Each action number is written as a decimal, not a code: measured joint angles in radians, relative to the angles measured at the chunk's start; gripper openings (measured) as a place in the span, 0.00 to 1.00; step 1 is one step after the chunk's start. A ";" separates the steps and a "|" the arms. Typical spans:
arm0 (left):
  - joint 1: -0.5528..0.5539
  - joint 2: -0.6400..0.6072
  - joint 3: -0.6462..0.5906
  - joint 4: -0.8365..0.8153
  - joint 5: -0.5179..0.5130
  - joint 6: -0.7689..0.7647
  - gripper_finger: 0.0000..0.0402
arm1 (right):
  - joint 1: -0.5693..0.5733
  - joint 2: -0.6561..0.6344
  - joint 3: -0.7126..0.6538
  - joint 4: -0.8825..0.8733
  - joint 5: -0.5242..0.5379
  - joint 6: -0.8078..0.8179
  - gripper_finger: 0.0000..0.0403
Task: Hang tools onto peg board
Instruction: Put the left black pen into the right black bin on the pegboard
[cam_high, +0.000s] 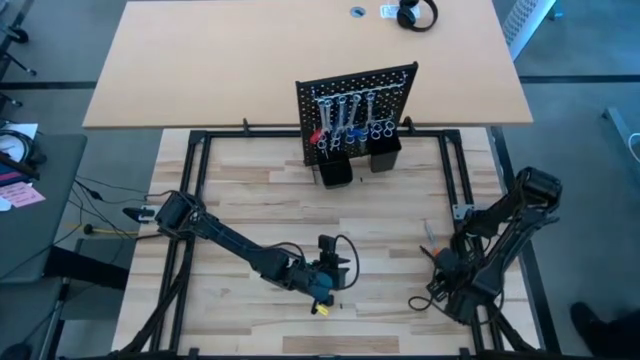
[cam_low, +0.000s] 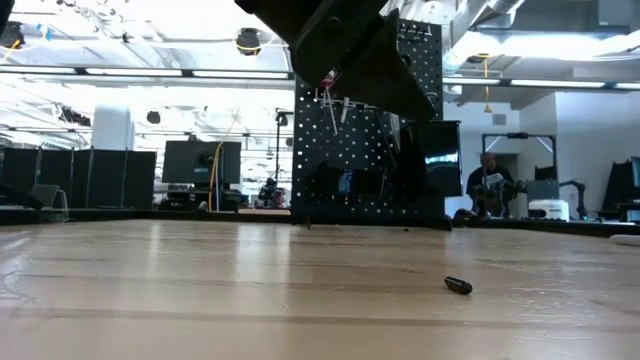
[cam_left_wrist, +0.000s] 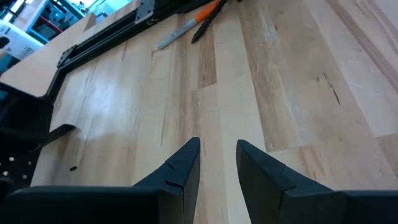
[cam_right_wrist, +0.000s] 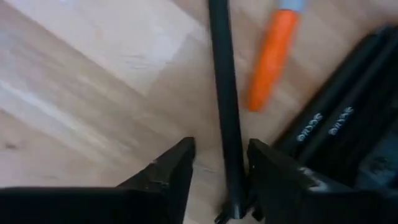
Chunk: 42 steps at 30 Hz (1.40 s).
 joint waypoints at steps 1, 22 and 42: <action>0.000 0.000 0.000 0.000 0.001 -0.005 0.24 | 0.001 -0.008 -0.014 0.032 0.004 0.000 0.41; 0.026 0.000 0.001 0.101 0.217 -0.086 0.24 | -0.094 -0.004 0.045 0.319 0.139 -0.411 0.08; 0.037 0.131 0.002 0.224 0.340 0.053 0.44 | -0.425 0.326 0.351 0.486 0.082 -1.042 0.09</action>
